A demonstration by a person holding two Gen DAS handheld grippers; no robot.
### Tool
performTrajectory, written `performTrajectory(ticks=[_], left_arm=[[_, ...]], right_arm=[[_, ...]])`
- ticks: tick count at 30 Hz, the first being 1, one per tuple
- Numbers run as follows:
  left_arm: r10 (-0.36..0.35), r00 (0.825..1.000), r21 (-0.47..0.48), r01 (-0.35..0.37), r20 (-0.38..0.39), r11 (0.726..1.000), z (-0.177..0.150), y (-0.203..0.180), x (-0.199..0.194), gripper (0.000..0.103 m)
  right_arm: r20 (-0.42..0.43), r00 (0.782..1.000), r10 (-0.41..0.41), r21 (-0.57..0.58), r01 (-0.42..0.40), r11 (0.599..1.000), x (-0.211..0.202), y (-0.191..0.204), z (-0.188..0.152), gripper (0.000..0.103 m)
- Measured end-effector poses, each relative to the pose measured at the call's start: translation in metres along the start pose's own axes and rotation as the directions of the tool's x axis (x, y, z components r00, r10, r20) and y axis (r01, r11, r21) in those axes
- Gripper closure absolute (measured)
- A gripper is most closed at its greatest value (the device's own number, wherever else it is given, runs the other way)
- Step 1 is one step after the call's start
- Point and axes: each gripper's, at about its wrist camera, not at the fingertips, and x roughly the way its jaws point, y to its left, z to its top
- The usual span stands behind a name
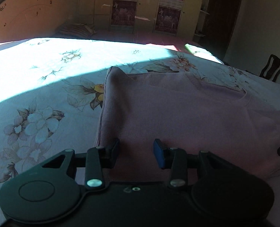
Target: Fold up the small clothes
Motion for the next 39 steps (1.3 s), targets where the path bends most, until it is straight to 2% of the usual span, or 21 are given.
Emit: performTrajectory(ticks=[4,8,11,15,17,22,26,27,30,32,39], left_arm=[[0.015,1.000,-0.023,-0.016,-0.012,1.000,0.003,0.003,-0.004,0.065],[0.031,0.999,-0.016,-0.032,-0.028,0.999,0.005,0.000,-0.009,0.067],[0.035,0.998,-0.034,-0.037,-0.049,0.999,0.007,0.002,-0.012,0.067],[0.034,0.998,-0.041,-0.036,-0.051,0.999,0.011,-0.002,-0.024,0.063],[0.009,0.999,-0.041,-0.011,-0.038,0.999,0.013,-0.009,-0.033,0.061],[-0.032,0.999,0.023,0.032,-0.018,0.999,0.008,-0.040,-0.047,0.052],[-0.008,0.998,0.069,0.012,-0.059,0.998,-0.009,-0.049,-0.037,0.051],[0.007,0.996,0.064,-0.001,-0.087,0.998,-0.015,-0.044,-0.031,0.051],[0.017,0.997,0.070,-0.012,-0.069,0.997,-0.023,-0.035,-0.031,0.048],[0.018,0.997,0.065,-0.013,-0.074,0.998,-0.022,-0.032,-0.032,0.048],[0.053,0.996,0.063,-0.049,-0.070,0.997,-0.022,-0.031,-0.043,0.050]], right_arm=[[0.013,1.000,0.026,0.017,-0.026,1.000,-0.009,0.008,0.004,0.071],[-0.002,0.999,-0.034,-0.014,0.034,0.999,-0.004,0.008,-0.005,0.070],[-0.004,0.999,-0.037,0.028,0.037,0.999,-0.008,-0.002,-0.003,0.068],[0.012,1.000,-0.028,0.029,0.028,0.999,-0.022,0.004,0.001,0.068],[0.018,1.000,-0.009,0.023,0.009,1.000,-0.026,0.011,0.002,0.068],[0.024,0.999,0.041,-0.011,-0.041,0.999,-0.029,0.039,-0.002,0.068],[-0.012,0.999,0.030,-0.062,-0.030,0.998,-0.021,0.051,-0.012,0.068],[-0.017,1.000,0.023,-0.068,-0.024,0.997,-0.019,0.050,-0.015,0.068],[-0.024,0.999,0.024,-0.055,-0.025,0.998,-0.021,0.036,-0.021,0.068],[-0.028,0.999,-0.031,-0.069,0.029,0.997,-0.023,0.027,-0.026,0.068],[-0.056,0.995,-0.088,-0.026,0.087,0.996,-0.037,-0.007,-0.040,0.068]])
